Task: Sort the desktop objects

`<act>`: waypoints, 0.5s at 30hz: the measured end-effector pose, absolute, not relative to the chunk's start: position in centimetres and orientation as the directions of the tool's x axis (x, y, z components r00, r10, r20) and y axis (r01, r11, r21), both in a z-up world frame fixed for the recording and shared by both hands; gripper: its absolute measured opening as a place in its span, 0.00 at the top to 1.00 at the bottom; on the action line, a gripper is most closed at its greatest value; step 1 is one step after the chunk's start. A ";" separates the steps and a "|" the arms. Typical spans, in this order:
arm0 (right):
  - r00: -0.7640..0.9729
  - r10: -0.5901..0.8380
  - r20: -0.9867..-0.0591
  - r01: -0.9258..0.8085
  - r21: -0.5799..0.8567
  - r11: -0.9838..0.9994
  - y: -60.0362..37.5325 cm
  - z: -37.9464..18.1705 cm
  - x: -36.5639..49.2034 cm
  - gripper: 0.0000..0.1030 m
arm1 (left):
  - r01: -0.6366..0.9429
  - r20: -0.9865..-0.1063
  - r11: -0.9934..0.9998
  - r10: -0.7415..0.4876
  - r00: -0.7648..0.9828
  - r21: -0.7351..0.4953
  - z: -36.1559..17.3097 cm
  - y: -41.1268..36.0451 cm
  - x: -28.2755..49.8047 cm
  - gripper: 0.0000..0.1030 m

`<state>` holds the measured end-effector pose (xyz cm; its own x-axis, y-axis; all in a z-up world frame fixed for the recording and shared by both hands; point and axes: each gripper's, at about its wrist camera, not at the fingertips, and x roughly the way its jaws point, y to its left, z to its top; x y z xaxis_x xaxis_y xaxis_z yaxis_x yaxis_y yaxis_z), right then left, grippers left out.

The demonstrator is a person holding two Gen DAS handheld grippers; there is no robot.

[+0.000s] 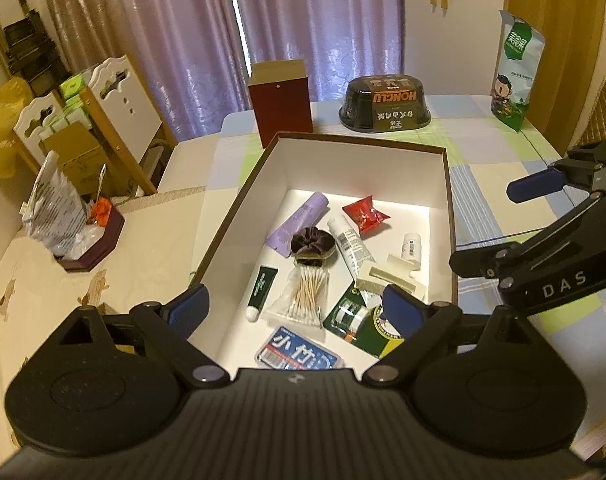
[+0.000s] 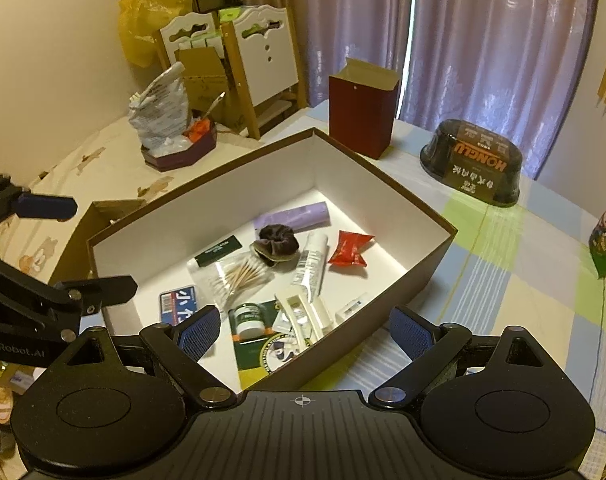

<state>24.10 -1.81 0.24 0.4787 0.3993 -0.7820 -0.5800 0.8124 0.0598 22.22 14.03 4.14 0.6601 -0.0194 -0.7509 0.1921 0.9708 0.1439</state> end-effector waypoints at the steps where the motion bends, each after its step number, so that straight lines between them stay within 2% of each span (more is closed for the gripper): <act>1: 0.478 0.401 -0.782 -0.581 0.061 0.812 -1.9 0.3 24.0 0.09 | 0.186 -0.751 0.972 -0.015 0.660 0.143 4.1 14.0 22.0 0.11; 15: 0.452 0.433 -0.779 -0.603 0.090 0.792 -3.2 0.4 21.9 0.09 | 0.098 -0.767 0.989 0.025 0.642 0.115 3.5 13.2 19.1 0.08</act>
